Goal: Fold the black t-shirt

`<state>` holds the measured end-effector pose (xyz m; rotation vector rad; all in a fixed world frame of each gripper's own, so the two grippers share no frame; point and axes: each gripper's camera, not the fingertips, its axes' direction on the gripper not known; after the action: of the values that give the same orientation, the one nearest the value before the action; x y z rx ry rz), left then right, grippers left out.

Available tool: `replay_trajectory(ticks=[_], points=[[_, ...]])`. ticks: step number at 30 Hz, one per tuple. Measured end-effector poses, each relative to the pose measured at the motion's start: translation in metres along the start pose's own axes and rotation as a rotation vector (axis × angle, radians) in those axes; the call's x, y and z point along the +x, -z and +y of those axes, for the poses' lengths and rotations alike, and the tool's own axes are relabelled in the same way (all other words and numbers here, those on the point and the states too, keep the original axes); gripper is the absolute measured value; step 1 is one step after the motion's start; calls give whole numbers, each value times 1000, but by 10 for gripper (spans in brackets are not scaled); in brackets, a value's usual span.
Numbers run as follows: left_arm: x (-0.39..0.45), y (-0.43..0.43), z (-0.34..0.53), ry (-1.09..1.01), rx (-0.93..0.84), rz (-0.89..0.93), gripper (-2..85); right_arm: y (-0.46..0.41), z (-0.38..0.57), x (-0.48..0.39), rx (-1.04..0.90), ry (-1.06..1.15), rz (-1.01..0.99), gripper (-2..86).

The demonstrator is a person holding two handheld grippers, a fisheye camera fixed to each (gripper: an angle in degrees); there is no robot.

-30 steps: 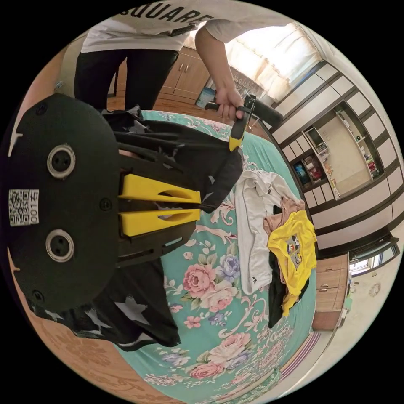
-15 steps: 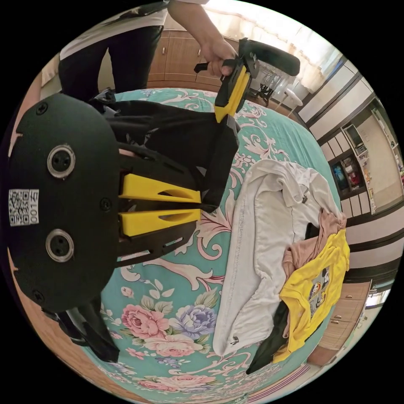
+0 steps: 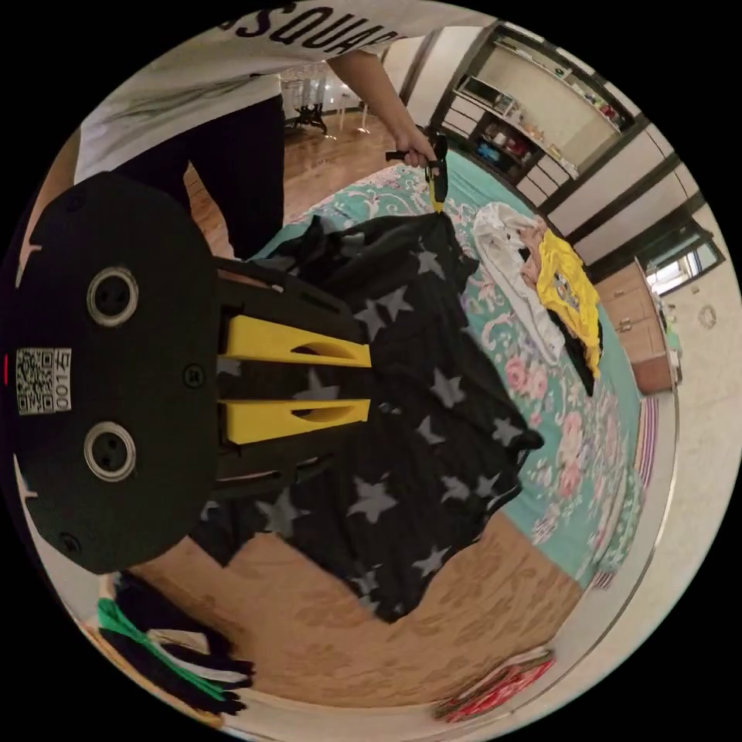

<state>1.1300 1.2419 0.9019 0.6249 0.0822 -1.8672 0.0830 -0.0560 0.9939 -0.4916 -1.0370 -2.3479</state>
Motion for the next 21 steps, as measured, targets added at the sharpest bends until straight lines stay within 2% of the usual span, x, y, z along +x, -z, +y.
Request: replay_trajectory(ticks=[3,7,11,13,15,17,21], points=[[-10,-3,10,21,-6,56,33,3,109,28,-189,-270,-24,88],[11,-34,50,9,-142,158,53,-17,199,27,-218,-518,-186,119],[53,-97,88,-42,-344,238,78,-48,249,28,-107,-682,-374,129],[64,-118,94,-40,-351,303,75,-54,261,33,-28,-740,-449,110],[71,-134,96,-22,-348,340,58,-68,278,49,-35,-882,-549,60],[77,-147,100,14,-367,262,8,-70,297,59,27,-963,-631,35],[72,-134,112,8,-335,176,-6,-41,348,60,163,-916,-770,17]])
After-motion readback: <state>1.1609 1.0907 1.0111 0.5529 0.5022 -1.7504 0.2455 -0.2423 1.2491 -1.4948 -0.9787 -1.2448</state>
